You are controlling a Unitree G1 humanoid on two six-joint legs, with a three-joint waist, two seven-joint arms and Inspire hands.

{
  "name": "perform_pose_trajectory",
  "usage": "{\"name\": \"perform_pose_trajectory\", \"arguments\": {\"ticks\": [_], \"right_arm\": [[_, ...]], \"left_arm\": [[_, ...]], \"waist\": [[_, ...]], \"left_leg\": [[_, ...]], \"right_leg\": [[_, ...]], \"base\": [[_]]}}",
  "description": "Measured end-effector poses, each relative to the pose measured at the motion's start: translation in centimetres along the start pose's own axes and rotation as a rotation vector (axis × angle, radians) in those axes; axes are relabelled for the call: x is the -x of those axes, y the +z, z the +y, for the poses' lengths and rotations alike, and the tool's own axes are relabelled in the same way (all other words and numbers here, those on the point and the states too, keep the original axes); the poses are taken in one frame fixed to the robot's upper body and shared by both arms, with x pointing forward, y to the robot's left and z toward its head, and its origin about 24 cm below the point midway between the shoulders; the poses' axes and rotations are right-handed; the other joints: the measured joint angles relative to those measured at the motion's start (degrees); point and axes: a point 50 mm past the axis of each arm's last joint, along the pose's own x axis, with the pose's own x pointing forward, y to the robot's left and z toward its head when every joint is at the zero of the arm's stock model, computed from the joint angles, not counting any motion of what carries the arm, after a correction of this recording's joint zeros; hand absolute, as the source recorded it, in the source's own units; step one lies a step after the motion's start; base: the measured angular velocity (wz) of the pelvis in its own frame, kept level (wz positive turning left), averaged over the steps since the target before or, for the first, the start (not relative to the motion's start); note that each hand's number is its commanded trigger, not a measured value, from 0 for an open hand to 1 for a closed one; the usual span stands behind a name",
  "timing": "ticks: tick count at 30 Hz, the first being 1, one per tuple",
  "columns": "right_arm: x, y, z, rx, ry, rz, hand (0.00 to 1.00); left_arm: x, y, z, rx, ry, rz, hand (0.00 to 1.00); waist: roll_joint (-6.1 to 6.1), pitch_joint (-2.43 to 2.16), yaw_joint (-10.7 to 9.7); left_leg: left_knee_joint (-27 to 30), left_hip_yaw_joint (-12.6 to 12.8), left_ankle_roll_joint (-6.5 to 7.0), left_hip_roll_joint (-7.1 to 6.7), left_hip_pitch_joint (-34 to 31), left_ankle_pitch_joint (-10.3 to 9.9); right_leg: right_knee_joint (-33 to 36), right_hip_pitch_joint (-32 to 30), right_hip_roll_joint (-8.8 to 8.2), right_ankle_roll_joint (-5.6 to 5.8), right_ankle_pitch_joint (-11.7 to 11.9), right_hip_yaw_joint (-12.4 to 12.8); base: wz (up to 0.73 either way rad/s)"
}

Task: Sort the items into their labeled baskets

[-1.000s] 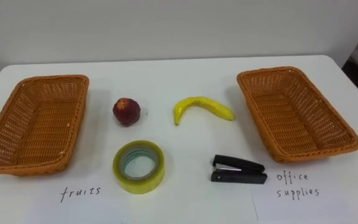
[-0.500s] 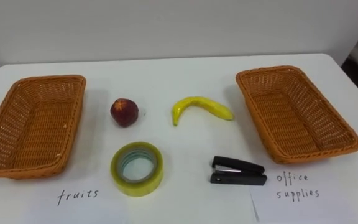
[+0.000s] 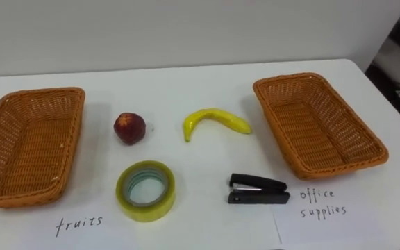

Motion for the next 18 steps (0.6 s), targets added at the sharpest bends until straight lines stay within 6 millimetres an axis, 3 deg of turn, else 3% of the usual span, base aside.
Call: {"name": "perform_pose_trajectory", "arguments": {"ticks": [9, 13, 18], "right_arm": [[0.1, 1.7, -1.9, -0.336, -0.118, -0.038, 0.00], [0.5, 5.0, -2.8, -0.428, -0.162, -0.143, 0.00], [1.8, 8.7, -4.6, -0.541, -0.220, -0.295, 0.00]], "left_arm": [[-0.1, -0.4, 1.6, 0.029, 0.061, 0.008, 0.00], [0.0, -0.4, 1.8, 0.028, 0.065, 0.001, 0.00], [0.3, -0.2, 2.3, 0.031, 0.079, -0.036, 0.00]], "waist": [[-0.91, -0.09, -1.3], [-1.17, -0.15, -2.7], [-1.53, -0.18, -2.9]], "left_leg": [[-0.2, 0.7, 0.00, -0.02, 0.6, 0.0], [-0.2, 0.7, 0.04, -0.05, -0.2, 0.0], [-0.6, 1.2, 0.01, 0.04, -0.1, 0.0]], "right_leg": [[-0.1, 0.0, 0.06, 0.02, 0.0, 0.5], [0.0, -0.8, 0.01, 0.09, 0.1, 0.5], [0.0, -1.1, 0.24, 0.04, 0.1, 1.1]], "base": [[-0.04], [0.00], [-0.05]]}}
